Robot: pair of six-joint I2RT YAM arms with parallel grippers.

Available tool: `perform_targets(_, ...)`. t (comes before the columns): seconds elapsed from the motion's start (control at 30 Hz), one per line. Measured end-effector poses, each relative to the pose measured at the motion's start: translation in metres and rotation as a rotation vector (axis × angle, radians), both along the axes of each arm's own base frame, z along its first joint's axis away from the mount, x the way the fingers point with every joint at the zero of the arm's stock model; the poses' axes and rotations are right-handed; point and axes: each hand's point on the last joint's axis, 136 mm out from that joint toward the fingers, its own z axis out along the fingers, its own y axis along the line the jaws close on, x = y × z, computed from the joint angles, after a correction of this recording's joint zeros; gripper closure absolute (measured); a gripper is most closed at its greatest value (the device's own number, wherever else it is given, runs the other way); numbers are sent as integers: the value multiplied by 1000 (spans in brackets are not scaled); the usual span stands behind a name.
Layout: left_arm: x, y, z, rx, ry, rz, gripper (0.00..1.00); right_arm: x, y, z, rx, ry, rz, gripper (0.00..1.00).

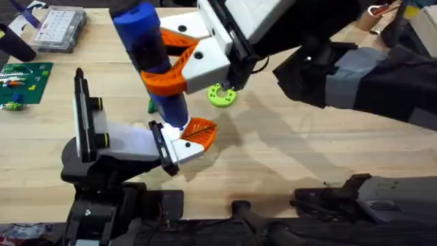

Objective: Pick up the gripper from the table and insert it into the empty holder that is missing its gripper. Then pick up a screw, insert it into the mounting hole, and use the screwdriver to tighten it. Finally, clean up the table by picking up the vegetable and placing it into the bucket.

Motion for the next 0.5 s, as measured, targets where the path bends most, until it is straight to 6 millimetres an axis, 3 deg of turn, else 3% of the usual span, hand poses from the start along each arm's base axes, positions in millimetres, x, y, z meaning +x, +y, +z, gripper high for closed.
perform_targets(0.5,0,0,0,0,0,0,991,-1,1,0,6,-14,1,975)
